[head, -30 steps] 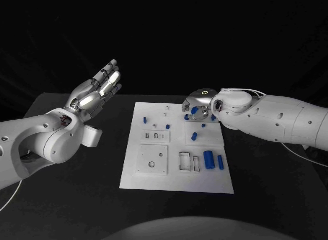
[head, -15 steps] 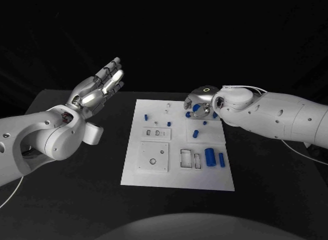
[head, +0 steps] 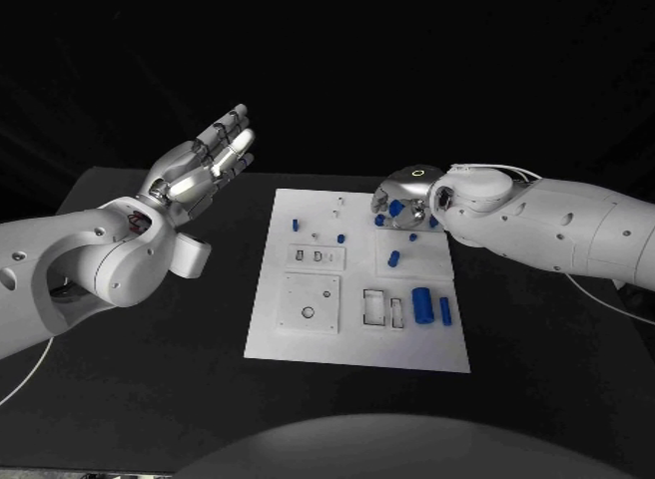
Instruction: Assemble the parts on the task board
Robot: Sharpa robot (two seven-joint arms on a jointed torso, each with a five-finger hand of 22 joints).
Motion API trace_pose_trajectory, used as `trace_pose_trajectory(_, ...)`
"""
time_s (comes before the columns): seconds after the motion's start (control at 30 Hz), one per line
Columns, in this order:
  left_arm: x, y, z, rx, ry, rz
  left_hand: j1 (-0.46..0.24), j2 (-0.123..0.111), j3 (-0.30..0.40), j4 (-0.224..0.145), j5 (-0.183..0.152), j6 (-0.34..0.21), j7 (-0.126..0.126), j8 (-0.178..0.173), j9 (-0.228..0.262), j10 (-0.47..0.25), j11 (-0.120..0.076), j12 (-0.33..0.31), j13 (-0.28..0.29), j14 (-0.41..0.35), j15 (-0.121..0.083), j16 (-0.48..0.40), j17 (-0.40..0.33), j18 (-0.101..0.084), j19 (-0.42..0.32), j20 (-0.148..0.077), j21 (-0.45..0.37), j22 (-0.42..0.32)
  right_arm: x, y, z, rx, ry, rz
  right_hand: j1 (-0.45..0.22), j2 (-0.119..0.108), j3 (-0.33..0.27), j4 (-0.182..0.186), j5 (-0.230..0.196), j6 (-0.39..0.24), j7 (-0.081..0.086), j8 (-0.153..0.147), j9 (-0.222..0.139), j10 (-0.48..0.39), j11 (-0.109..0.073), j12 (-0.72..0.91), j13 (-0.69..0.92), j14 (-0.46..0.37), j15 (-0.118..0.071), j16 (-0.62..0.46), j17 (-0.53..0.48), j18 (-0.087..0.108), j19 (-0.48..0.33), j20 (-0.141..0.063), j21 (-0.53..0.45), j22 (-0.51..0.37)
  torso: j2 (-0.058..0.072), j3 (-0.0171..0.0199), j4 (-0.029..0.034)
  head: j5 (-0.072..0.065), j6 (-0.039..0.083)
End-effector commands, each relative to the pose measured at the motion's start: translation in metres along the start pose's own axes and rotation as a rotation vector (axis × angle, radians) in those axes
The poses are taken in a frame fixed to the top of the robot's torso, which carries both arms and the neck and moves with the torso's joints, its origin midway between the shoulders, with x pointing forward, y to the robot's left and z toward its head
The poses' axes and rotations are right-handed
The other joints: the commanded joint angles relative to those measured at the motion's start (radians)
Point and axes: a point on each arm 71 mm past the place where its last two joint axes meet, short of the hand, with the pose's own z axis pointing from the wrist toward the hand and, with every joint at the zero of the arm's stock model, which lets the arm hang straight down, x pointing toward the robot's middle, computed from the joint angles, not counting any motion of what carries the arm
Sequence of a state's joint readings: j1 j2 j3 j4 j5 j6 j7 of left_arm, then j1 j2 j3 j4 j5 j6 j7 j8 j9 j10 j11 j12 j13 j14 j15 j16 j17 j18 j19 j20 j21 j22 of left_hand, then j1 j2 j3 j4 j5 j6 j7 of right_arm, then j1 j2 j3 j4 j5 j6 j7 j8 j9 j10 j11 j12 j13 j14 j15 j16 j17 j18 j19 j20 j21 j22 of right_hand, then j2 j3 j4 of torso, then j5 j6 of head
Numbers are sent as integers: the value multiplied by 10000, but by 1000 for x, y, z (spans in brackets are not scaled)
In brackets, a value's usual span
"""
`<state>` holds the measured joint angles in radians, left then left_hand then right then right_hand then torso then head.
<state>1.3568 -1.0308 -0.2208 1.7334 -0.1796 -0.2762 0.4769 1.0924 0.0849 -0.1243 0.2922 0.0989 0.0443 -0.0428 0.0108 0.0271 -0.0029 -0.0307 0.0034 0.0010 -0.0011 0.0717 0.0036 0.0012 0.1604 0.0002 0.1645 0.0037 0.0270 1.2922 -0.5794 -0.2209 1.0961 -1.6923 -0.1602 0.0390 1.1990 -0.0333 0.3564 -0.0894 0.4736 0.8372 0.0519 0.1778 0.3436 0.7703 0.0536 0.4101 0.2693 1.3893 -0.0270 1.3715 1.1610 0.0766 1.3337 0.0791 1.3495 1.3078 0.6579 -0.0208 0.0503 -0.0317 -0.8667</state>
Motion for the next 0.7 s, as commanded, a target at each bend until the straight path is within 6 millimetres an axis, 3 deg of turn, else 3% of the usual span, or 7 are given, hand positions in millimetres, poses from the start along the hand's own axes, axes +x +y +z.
trace_pose_trajectory(0.03, 3, -1, 1, 17, 303, -68, 143, 29, -97, 2, 85, 13, 107, 65, -153, 29, 87, -34, -10, 11, 85, -36, -12, -5, 12, 121, -24, -258, 2, 1, 0, -113, 254, 26, 31, -91, 77, -17, -26, 73, -57, 91, 56, 46, -13, 43, 33, -104, 17, -76, -67, 42, -68, 63, -75, -18, 3, -2, -2, 7, -60)
trace_pose_trajectory(0.4, 4, 0, 1, -59, 381, -102, 390, 171, -236, -2, 307, 84, 234, 95, -139, 29, 127, -34, -10, 11, 132, -36, -12, 79, 18, 277, -19, -253, 3, 1, -1, -167, 336, 101, 202, -53, 87, -33, 26, 364, -54, 494, 502, 222, -77, 281, 306, -160, -16, -116, -117, 55, -120, 44, -154, -6, 3, -3, 15, -23, -60)
trace_pose_trajectory(0.7, 3, 0, 1, -143, 436, -126, 595, 243, -393, -2, 453, 176, 296, 134, -122, 29, 373, -34, -10, 11, 156, -36, -12, 145, 22, 352, -14, -249, 6, 2, 1, -147, 385, 132, 255, 6, 78, -6, 12, 364, 49, 615, 693, 265, -143, 383, 428, -179, -50, -133, -141, 60, -130, 22, -179, 6, 11, -1, 9, 19, -60)
